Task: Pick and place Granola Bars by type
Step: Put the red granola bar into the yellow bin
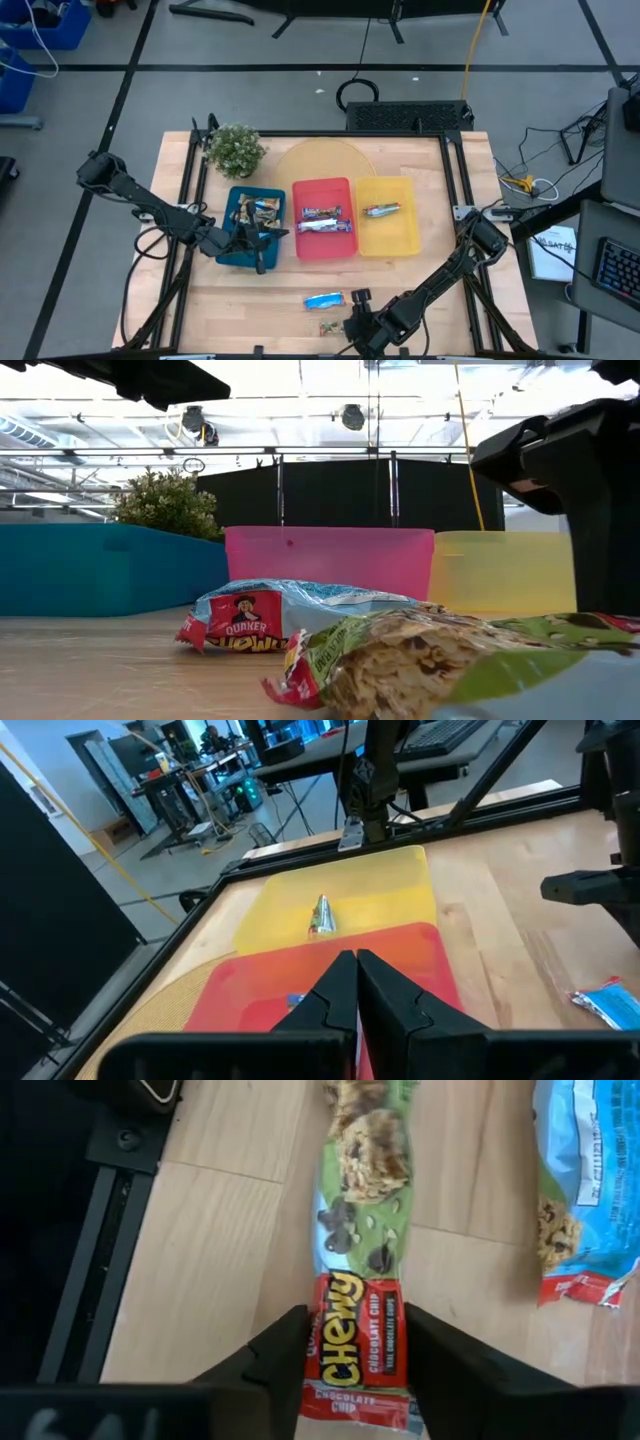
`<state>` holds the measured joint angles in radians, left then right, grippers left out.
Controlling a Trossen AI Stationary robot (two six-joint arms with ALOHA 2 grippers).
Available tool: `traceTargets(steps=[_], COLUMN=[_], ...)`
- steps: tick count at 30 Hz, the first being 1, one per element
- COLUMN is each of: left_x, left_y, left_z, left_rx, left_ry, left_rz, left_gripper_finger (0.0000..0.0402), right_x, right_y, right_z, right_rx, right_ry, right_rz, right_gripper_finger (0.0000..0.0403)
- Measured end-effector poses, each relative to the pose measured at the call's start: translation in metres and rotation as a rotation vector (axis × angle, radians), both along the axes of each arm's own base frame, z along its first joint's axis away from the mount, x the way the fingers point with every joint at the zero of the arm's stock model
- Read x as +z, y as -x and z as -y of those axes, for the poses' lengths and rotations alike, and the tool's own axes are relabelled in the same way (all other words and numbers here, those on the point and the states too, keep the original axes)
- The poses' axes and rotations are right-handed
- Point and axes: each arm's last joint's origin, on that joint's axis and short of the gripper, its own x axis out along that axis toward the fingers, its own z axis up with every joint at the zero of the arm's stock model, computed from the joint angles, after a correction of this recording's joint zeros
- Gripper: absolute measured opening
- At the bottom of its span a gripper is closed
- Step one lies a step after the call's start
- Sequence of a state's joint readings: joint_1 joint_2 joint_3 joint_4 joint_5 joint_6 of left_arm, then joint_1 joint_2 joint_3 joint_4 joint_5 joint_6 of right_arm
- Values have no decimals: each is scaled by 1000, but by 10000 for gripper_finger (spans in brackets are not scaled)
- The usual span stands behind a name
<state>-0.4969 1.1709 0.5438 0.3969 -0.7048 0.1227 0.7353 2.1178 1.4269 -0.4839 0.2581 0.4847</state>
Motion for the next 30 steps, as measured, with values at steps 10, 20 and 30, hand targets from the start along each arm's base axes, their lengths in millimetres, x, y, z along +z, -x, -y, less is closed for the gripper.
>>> traceTargets(steps=[10,20,30], left_x=[-1,-1,0], left_y=[0,0,0], left_z=[0,0,0], left_rx=[-1,-5,-19], left_ry=[-7,-32,-34], left_rz=[-7,-14,-9], left_gripper_finger=[19,19,19], right_x=[10,75,163], right_y=[-3,3,45], right_z=[-2,16,74], right_rx=[8,0,-101], right_ry=[-52,-101,80], right_rz=[50,138,214], right_gripper_finger=[116,102,93])
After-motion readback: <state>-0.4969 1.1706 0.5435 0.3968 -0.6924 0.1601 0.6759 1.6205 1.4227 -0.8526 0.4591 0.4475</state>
